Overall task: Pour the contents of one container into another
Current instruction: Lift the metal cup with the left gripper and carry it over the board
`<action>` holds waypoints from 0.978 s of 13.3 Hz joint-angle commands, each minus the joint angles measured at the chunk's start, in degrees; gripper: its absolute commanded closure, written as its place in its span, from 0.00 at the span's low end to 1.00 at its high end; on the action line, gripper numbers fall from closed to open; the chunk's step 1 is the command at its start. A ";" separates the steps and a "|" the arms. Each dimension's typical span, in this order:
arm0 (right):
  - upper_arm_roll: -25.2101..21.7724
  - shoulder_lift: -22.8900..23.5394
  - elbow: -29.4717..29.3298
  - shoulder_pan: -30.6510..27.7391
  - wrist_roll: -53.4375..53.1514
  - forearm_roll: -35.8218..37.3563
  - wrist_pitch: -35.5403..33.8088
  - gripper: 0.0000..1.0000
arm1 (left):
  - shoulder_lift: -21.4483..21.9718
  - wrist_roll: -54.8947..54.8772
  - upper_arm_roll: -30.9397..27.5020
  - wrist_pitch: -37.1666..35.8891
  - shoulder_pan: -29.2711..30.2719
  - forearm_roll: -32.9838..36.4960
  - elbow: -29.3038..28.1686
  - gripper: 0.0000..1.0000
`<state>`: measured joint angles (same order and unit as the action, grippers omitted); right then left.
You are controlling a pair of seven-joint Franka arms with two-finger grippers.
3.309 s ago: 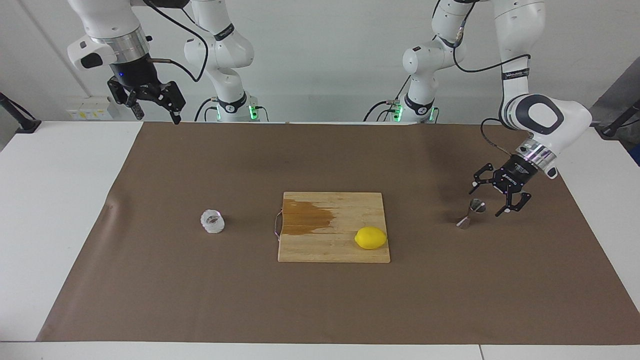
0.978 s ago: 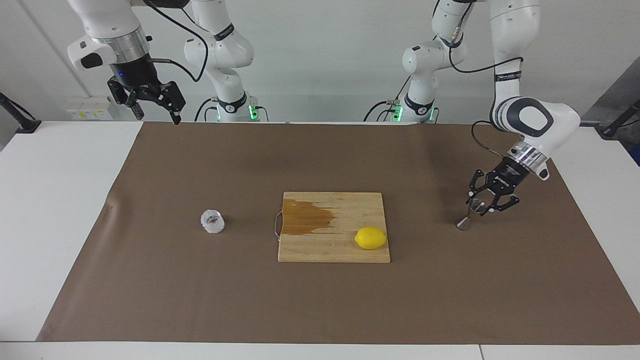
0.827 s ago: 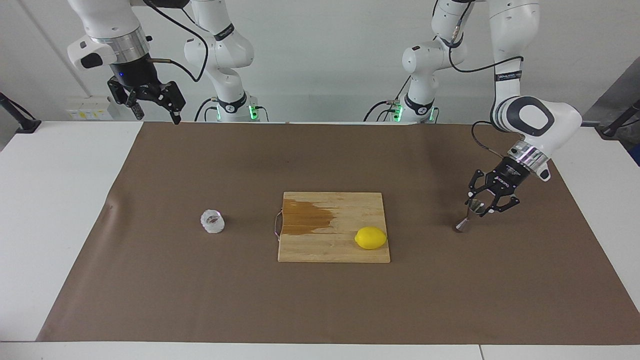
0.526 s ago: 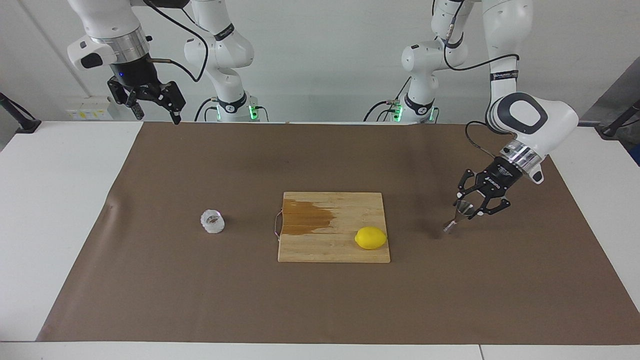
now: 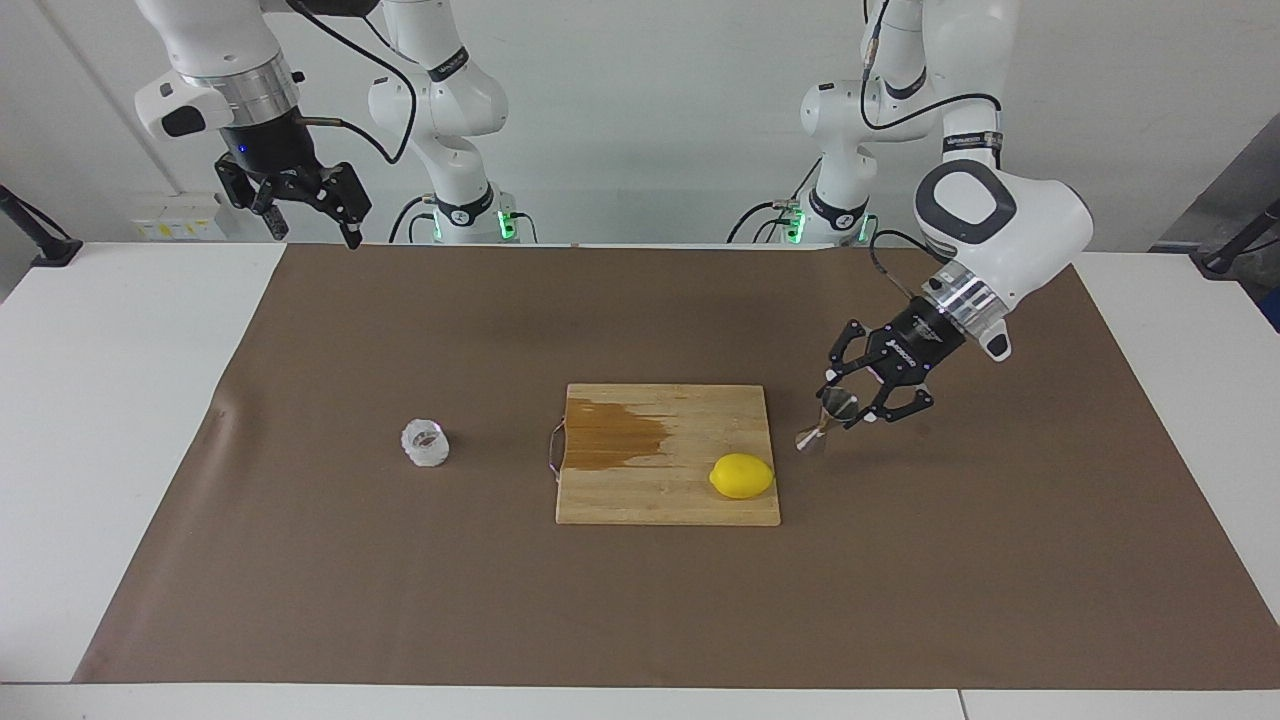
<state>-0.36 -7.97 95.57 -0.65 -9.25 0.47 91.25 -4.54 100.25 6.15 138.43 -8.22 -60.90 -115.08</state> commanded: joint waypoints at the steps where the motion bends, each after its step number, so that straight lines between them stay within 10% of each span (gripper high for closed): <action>1: 0.54 -0.64 0.58 -0.76 0.29 0.59 0.60 0.00 | -1.34 1.87 -0.70 7.61 -7.57 0.08 0.39 1.00; 13: 0.54 -0.64 0.58 -0.76 0.29 0.59 0.60 0.00 | -9.68 6.35 4.04 30.57 -21.49 -4.05 2.22 1.00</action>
<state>-0.36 -7.97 95.57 -0.65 -9.25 0.47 91.25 -12.26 105.75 9.04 166.02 -28.94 -63.93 -114.97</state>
